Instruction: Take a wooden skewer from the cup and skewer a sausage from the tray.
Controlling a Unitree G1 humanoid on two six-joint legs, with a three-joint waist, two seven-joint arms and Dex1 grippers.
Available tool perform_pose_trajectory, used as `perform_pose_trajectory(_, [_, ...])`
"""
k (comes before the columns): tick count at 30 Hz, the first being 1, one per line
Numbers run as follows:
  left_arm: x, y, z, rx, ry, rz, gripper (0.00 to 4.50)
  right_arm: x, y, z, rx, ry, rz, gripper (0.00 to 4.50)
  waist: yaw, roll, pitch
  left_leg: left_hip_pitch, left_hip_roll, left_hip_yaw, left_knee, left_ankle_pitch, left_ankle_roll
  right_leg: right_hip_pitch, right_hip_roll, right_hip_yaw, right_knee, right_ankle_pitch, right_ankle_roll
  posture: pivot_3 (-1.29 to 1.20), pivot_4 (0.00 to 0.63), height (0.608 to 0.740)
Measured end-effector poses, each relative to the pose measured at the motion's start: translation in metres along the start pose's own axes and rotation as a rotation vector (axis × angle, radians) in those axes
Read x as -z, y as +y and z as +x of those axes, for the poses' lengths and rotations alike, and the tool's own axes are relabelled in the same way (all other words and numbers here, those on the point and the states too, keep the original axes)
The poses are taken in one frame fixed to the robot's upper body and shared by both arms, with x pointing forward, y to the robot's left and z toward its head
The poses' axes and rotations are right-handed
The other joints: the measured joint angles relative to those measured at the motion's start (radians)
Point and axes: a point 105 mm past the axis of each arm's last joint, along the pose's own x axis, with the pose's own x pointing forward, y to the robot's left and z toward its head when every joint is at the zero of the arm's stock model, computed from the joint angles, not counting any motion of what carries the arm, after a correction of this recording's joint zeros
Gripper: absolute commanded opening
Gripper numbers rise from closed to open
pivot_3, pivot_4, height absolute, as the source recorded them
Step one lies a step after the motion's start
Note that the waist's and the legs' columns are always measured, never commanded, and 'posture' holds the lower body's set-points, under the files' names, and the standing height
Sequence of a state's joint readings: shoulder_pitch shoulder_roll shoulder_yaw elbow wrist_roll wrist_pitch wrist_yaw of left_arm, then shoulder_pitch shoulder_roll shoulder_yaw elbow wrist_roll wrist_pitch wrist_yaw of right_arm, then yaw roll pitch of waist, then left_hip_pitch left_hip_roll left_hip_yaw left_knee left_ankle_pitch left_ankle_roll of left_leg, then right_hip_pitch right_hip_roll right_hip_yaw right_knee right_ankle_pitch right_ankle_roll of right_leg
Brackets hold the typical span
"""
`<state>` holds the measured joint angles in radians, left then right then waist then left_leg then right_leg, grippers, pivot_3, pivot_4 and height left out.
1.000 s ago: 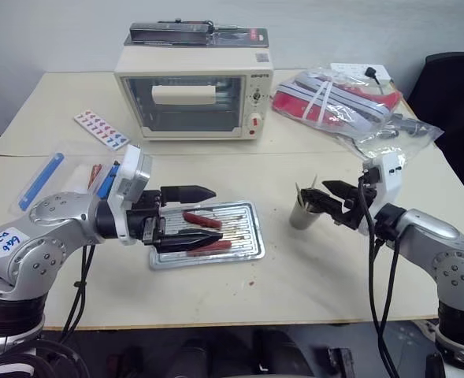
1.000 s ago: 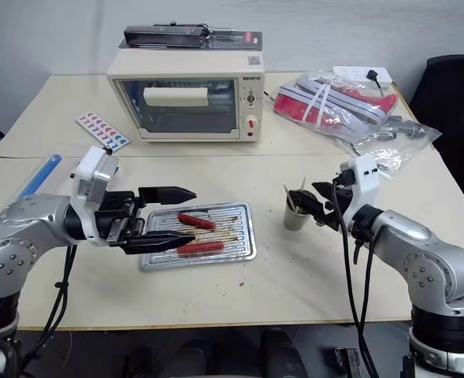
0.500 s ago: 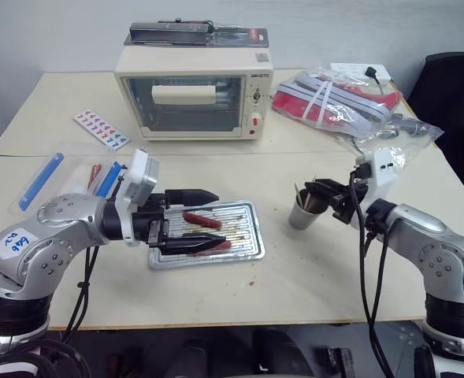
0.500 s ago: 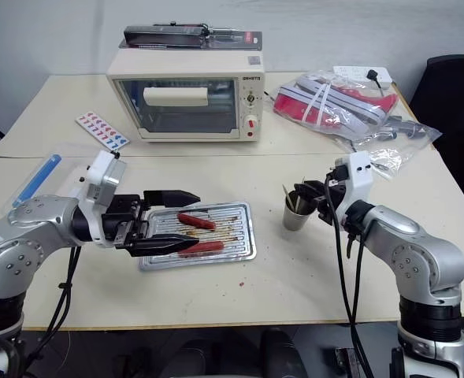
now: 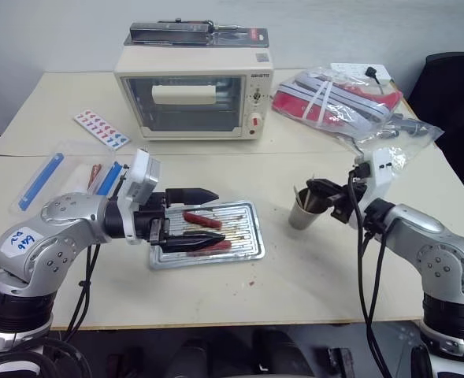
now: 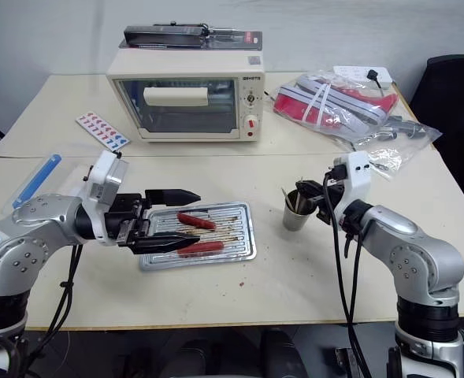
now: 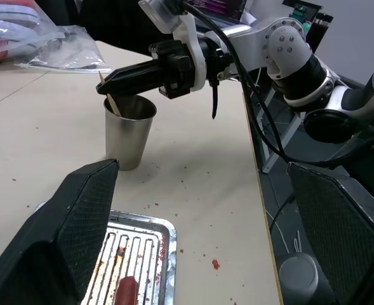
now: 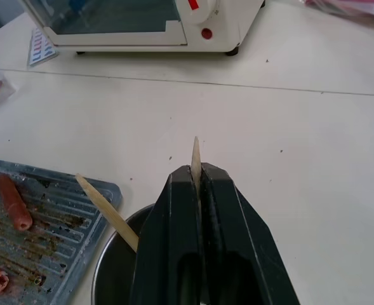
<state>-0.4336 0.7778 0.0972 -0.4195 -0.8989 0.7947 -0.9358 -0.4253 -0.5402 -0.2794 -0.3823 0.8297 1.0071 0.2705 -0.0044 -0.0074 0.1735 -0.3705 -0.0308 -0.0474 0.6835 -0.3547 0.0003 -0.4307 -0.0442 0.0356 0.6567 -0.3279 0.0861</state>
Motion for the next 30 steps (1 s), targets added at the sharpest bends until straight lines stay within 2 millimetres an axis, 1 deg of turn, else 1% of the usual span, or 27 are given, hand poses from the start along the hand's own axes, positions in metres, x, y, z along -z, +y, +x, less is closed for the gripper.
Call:
perform_pose_trajectory(1, [0.0,0.0,0.0,0.002,0.0,0.0,4.5,-0.007,0.0,-0.002,0.002,-0.021,-0.005,0.02,0.0,0.0,0.0,0.0,0.0,0.0,0.0,0.0,0.0,0.0,0.0,0.0,0.0,0.0,0.0,0.0,0.15,0.74])
perform_pose_trajectory(2, [0.0,0.0,0.0,0.002,0.0,0.001,4.5,-0.023,0.0,-0.005,0.009,-0.062,-0.019,0.02,0.0,0.0,0.0,0.0,0.0,0.0,0.0,0.0,0.0,0.0,0.0,0.0,0.0,0.0,0.0,0.0,0.15,0.74])
perform_pose_trajectory(4, [0.001,0.0,0.0,-0.002,-0.001,0.001,4.5,-0.039,0.0,-0.009,0.015,-0.101,-0.034,0.02,0.0,0.0,0.0,0.0,0.0,0.0,0.0,0.0,0.0,0.0,0.0,0.0,0.0,0.0,0.0,0.0,0.15,0.74])
perform_pose_trajectory(8, [0.006,0.003,-0.002,-0.043,-0.02,-0.022,4.5,-0.08,0.009,-0.014,0.004,-0.198,-0.022,0.02,-0.003,0.0,0.0,0.0,0.0,0.0,0.0,0.0,0.0,0.0,0.0,0.0,0.0,0.0,0.0,0.0,0.15,0.74])
perform_pose_trajectory(10, [0.008,0.006,-0.003,-0.073,-0.028,-0.03,4.5,-0.09,0.013,-0.015,0.001,-0.226,0.012,0.02,-0.002,0.0,0.0,0.0,0.0,0.0,0.0,0.0,0.0,0.0,0.0,0.0,0.0,0.0,0.0,0.0,0.15,0.74])
perform_pose_trajectory(11, [0.007,0.009,-0.003,-0.102,-0.049,-0.02,4.5,-0.093,0.015,-0.012,-0.007,-0.246,0.069,0.02,-0.002,0.0,0.0,0.0,0.0,0.0,0.0,0.0,0.0,0.0,0.0,0.0,0.0,0.0,0.0,0.0,0.15,0.74])
perform_pose_trajectory(13, [0.004,0.017,0.001,-0.168,-0.1,-0.001,4.5,-0.093,0.024,-0.002,-0.047,-0.256,0.195,0.02,-0.002,0.0,0.0,0.0,0.0,0.0,0.0,0.0,0.0,0.0,0.0,0.0,0.001,0.0,0.0,0.0,0.15,0.74])
perform_pose_trajectory(15, [-0.001,0.023,0.007,-0.209,-0.135,0.024,4.5,-0.088,0.035,0.008,-0.086,-0.24,0.302,0.02,-0.004,0.0,0.0,-0.001,0.0,0.0,0.0,0.0,0.0,-0.001,0.0,0.0,0.003,0.0,0.0,0.0,0.15,0.74])
perform_pose_trajectory(18, [-0.011,0.035,0.021,-0.244,-0.191,0.069,4.5,-0.079,0.049,0.019,-0.113,-0.188,0.384,0.02,0.003,0.0,0.0,-0.002,0.0,0.0,0.001,0.001,0.0,-0.001,-0.001,-0.001,0.003,0.0,0.0,0.0,0.15,0.74])
perform_pose_trajectory(20, [-0.014,0.041,0.031,-0.25,-0.216,0.075,4.5,-0.078,0.057,0.021,-0.135,-0.168,0.416,0.02,0.0,0.0,0.0,-0.002,-0.001,0.0,0.001,0.001,0.001,-0.001,-0.001,-0.001,0.003,0.0,0.0,0.0,0.15,0.74])
perform_pose_trajectory(23, [-0.013,0.048,0.043,-0.256,-0.235,0.073,4.5,-0.08,0.059,0.022,-0.14,-0.165,0.504,0.02,-0.004,0.0,0.0,-0.002,-0.001,0.0,0.001,0.001,0.001,-0.001,-0.001,-0.001,0.002,0.0,0.0,0.0,0.15,0.74])
perform_pose_trajectory(26, [-0.011,0.05,0.052,-0.247,-0.258,0.06,4.5,-0.081,0.057,0.022,-0.136,-0.164,0.606,0.02,-0.014,0.0,0.0,-0.002,-0.001,0.0,0.0,0.001,0.001,-0.001,-0.001,-0.001,0.003,0.0,0.0,0.0,0.15,0.74])
perform_pose_trajectory(28, [-0.01,0.05,0.056,-0.246,-0.268,0.054,4.5,-0.079,0.058,0.022,-0.136,-0.153,0.654,0.02,-0.022,0.0,0.0,-0.002,-0.001,0.0,0.0,0.001,0.001,-0.001,-0.001,-0.001,0.003,0.0,0.0,0.0,0.15,0.74])
perform_pose_trajectory(30, [-0.013,0.053,0.06,-0.258,-0.297,0.056,4.5,-0.075,0.057,0.022,-0.13,-0.139,0.694,0.02,-0.024,0.0,0.0,-0.003,0.0,0.0,0.0,0.001,0.002,-0.001,-0.001,-0.001,0.003,0.0,0.001,0.0,0.15,0.74])
